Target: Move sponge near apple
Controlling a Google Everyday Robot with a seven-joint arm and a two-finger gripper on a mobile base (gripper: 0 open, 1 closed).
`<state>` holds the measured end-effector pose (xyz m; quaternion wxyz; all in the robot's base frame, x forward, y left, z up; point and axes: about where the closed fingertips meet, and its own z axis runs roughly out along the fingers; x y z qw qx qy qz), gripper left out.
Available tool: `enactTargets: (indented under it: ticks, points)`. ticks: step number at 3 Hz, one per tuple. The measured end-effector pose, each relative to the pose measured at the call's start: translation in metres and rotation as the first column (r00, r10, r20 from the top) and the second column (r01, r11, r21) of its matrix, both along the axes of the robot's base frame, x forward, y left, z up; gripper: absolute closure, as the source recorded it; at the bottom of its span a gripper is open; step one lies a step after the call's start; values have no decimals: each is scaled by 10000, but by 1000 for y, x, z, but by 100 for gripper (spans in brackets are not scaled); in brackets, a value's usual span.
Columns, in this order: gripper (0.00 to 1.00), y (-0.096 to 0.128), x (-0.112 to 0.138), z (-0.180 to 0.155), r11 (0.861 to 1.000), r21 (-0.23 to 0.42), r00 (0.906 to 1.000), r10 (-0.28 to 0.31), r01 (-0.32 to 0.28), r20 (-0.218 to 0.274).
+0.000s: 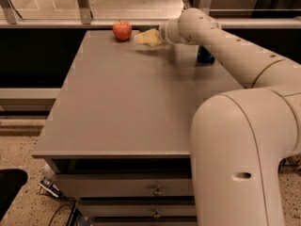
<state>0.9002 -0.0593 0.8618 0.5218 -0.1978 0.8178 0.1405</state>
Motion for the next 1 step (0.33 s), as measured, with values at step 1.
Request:
enactTargets:
  ticks: [1]
  points:
    - [0,0,0,0,10000,0,10000,0,0,0]
